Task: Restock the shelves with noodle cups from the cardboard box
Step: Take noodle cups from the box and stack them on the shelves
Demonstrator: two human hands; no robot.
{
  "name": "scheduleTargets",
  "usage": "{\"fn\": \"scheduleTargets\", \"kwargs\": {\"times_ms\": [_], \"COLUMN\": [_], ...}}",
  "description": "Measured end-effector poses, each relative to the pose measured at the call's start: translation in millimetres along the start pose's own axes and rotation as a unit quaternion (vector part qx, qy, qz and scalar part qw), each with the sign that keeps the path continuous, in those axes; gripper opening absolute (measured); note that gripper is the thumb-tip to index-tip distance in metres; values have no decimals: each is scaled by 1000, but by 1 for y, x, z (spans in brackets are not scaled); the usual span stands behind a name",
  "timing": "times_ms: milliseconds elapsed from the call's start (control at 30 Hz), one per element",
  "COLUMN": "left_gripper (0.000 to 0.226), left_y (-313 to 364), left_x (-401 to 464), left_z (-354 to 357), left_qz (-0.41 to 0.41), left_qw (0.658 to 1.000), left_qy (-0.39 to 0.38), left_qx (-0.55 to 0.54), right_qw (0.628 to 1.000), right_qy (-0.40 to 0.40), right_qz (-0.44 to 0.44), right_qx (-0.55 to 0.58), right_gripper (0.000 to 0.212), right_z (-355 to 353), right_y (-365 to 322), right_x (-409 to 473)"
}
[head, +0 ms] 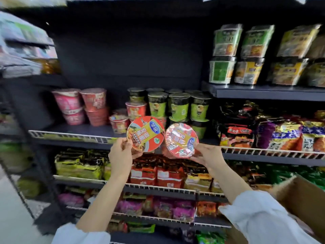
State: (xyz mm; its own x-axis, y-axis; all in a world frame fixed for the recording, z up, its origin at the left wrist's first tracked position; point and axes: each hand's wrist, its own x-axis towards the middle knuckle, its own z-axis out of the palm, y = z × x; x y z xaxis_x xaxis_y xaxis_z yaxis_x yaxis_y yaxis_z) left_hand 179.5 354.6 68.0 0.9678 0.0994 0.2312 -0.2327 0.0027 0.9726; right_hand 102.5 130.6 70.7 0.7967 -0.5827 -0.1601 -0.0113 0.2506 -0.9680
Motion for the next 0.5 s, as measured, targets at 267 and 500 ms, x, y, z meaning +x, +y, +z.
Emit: {"fn": "scheduleTargets", "kwargs": {"times_ms": [267,500], "left_gripper": [10,9], "left_y": [-12,-31], "left_x": [97,201], "left_z": [-109,-136], "left_qz": [-10,-9], "left_qw": [997,995], "left_qy": [79,100], "left_qx": [-15,-11], "right_qw": [996,995], "right_qy": [-45,-48], "right_qz": [19,2], "right_qx": [69,84], "right_gripper": [25,12], "right_z": [171,294], "right_y": [18,11], "right_x": [20,97]}}
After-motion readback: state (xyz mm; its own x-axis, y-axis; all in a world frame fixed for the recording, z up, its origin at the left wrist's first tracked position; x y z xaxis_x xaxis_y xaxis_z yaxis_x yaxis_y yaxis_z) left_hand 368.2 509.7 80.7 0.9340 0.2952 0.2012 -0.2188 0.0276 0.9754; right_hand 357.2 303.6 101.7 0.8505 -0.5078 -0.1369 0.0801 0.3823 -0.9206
